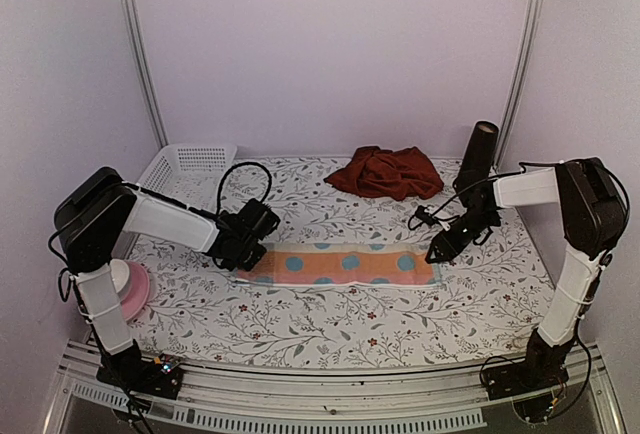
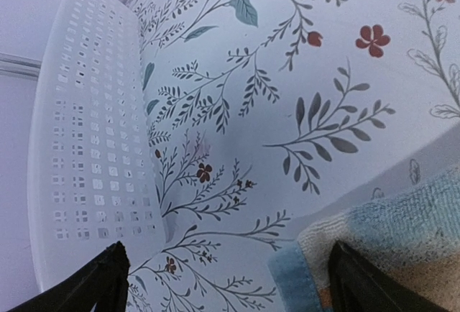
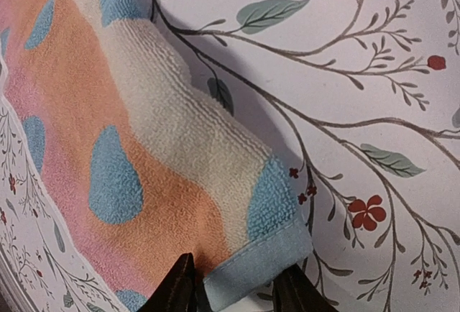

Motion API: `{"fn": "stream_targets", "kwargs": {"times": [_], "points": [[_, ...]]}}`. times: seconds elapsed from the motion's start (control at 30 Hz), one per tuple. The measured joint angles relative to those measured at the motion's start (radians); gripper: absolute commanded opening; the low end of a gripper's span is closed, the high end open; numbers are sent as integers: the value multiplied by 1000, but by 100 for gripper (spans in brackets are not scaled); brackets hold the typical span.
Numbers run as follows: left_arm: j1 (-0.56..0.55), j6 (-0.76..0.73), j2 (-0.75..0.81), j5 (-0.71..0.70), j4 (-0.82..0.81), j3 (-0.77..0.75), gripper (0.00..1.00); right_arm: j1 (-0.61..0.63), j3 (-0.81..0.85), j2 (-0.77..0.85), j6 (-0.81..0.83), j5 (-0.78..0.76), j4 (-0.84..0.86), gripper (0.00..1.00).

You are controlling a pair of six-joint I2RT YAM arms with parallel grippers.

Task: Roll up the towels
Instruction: Move the towel to the center of the board.

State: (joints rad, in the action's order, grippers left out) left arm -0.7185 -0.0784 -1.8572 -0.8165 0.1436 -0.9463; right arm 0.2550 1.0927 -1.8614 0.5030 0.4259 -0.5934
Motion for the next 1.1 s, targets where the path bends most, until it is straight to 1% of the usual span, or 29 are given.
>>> {"fn": "stream_targets", "kwargs": {"times": [0.1, 0.13, 0.17, 0.23, 0.27, 0.3, 0.4, 0.6, 0.87, 1.1], "points": [[0, 0, 0, -1, 0, 0, 97, -8, 0, 0, -14, -14, 8, 33], [0, 0, 0, -1, 0, 0, 97, -10, 0, 0, -16, -18, 10, 34], [0, 0, 0, -2, 1, 0, 97, -13, 0, 0, -18, -28, 16, 38], [0, 0, 0, -2, 1, 0, 97, -23, 0, 1, -22, -55, 37, 50], [0, 0, 0, -2, 1, 0, 97, -27, 0, 2, -27, -72, 50, 53], [0, 0, 0, -2, 1, 0, 97, -32, 0, 3, -26, -93, 65, 55], [1, 0, 0, -2, 2, 0, 97, -39, -1, 5, -21, -140, 94, 56], [2, 1, 12, 11, 0, 9, 97, -40, -5, 5, 1, -197, 119, 69], [3, 2, 64, 50, 0, 47, 97, -42, -20, 17, 36, -194, 123, 81], [3, 6, 90, 23, -5, 59, 97, -5, -39, 31, 63, -203, 124, 84]]}}
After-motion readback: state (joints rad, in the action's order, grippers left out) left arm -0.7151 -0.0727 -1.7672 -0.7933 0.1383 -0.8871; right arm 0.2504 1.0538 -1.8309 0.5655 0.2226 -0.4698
